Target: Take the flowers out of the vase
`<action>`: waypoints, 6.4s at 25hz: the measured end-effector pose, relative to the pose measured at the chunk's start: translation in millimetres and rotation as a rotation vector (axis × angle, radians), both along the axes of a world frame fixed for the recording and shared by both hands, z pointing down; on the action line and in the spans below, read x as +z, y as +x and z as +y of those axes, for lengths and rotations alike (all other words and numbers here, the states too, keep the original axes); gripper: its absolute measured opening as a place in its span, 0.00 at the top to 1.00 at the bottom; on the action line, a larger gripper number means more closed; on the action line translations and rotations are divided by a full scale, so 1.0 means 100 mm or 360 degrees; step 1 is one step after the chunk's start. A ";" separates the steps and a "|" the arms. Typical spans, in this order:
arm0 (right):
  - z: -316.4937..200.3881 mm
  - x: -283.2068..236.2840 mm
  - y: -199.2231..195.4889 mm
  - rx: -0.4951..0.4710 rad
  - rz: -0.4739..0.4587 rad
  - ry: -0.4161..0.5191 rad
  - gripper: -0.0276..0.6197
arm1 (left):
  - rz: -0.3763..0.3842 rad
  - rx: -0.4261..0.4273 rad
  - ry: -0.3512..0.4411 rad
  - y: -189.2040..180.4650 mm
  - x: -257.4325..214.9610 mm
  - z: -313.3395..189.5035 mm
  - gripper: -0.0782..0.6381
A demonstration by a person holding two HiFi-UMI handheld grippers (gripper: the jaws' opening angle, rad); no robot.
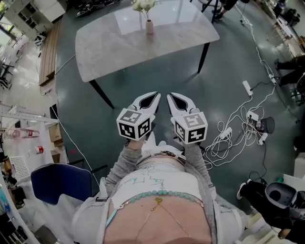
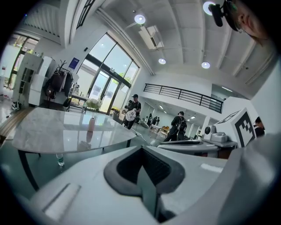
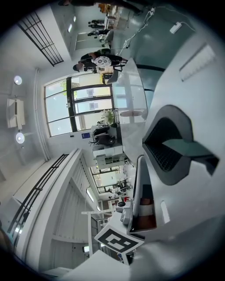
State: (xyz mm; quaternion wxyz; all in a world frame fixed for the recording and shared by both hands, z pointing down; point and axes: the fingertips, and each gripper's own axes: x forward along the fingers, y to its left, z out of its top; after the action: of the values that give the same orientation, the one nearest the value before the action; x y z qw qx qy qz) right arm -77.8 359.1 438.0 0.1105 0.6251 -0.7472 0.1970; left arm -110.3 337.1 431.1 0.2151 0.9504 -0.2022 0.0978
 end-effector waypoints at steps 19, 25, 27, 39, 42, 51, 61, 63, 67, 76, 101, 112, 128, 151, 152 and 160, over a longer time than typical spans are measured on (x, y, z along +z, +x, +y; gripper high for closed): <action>-1.12 0.02 -0.17 0.0051 -0.0006 0.0029 0.92 | 0.0003 0.0087 -0.0004 -0.12 0.04 -1.03 0.89; -1.22 0.04 -0.25 0.0070 -0.0008 0.0021 0.92 | -0.0002 0.0093 0.0016 -0.25 0.01 -1.12 0.89; -1.25 0.02 -0.24 0.0079 -0.0011 0.0030 0.92 | -0.0014 0.0083 0.0014 -0.29 0.03 -1.14 0.89; -1.61 0.00 -0.22 0.0020 -0.0065 0.0048 0.92 | 0.0001 -0.0011 -0.0007 -0.30 0.02 -1.46 0.89; -1.75 -0.02 -0.18 -0.0011 -0.0061 0.0045 0.92 | -0.0005 -0.0015 -0.0001 -0.23 0.01 -1.57 0.89; -2.20 -0.10 0.17 -0.0101 -0.0088 0.0058 0.92 | 0.0040 -0.0076 0.0012 0.20 -0.11 -1.99 0.89; -2.60 -0.23 0.55 -0.0222 -0.0086 0.0068 0.92 | 0.0016 -0.0142 0.0028 0.66 -0.21 -2.35 0.89; -2.64 -0.23 0.63 -0.0244 -0.0087 0.0070 0.92 | 0.0011 -0.0161 0.0030 0.75 -0.21 -2.39 0.89; -2.71 -0.20 0.80 -0.0284 -0.0085 0.0061 0.92 | -0.0009 -0.0204 0.0024 0.92 -0.15 -2.48 0.89; -2.79 -0.14 1.11 -0.0316 -0.0092 0.0055 0.92 | -0.0009 -0.0281 0.0005 1.16 -0.08 -2.56 0.89; -3.66 -0.07 1.11 -0.0216 -0.0080 0.0036 0.92 | -0.0016 -0.0152 -0.0010 1.15 -0.03 -3.49 0.89; -4.12 -0.04 1.00 -0.0103 -0.0028 0.0036 0.92 | 0.0012 -0.0023 0.0002 1.06 -0.03 -3.96 0.89; -4.40 0.01 0.90 -0.0078 -0.0031 0.0017 0.92 | 0.0007 -0.0020 -0.0043 0.92 0.05 -4.24 0.89; -5.19 -0.10 1.64 -0.0382 -0.0060 0.0006 0.92 | -0.0051 -0.0386 -0.0047 1.47 -0.02 -4.99 0.89; -5.22 -0.11 1.67 -0.0399 -0.0059 0.0005 0.92 | -0.0055 -0.0398 -0.0051 1.50 -0.01 -5.01 0.89; -5.42 -0.12 1.85 -0.0568 -0.0070 0.0006 0.92 | -0.0087 -0.0596 -0.0048 1.56 -0.01 -5.16 0.89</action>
State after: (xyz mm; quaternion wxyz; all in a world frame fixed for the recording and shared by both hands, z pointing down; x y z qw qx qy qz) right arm 106.9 -182.8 426.0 0.1263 0.4783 -0.8488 0.1865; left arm 45.9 -179.3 430.1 0.2382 0.8898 -0.3799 0.0849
